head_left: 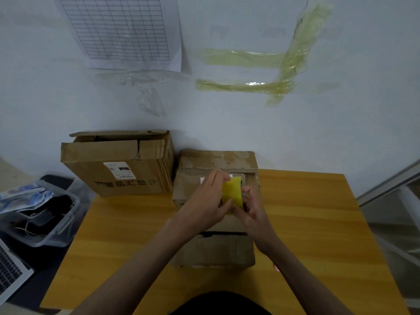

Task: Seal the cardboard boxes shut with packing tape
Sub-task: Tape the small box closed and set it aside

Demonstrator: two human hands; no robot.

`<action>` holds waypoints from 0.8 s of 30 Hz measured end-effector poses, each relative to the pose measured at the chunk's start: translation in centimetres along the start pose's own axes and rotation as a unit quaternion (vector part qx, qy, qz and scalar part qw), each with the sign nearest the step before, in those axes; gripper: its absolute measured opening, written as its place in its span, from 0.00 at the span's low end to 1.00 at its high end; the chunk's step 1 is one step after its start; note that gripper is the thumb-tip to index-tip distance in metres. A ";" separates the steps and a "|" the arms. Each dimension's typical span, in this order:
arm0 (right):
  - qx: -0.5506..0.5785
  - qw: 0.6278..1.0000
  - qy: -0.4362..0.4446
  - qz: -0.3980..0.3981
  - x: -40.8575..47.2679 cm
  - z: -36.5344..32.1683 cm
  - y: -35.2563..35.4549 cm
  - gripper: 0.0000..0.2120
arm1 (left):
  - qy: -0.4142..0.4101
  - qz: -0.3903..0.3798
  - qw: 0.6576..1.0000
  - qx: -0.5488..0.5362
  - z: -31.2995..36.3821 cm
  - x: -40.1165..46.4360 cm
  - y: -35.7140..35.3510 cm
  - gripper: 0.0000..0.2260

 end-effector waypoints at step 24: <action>-0.047 0.998 0.012 0.028 0.3 1.3 -0.5 0.17 | 0.079 -0.001 0.994 -0.073 -0.9 -0.4 -1.2 0.20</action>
Point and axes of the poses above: each hand's wrist, its own x-axis towards the middle knuckle, its own y-axis out of the back of the hand, z = x × y, the point moved 2 cm from there along x, towards the middle knuckle, and after that the axes turned 4 degrees about -x, right-handed, at the moved point
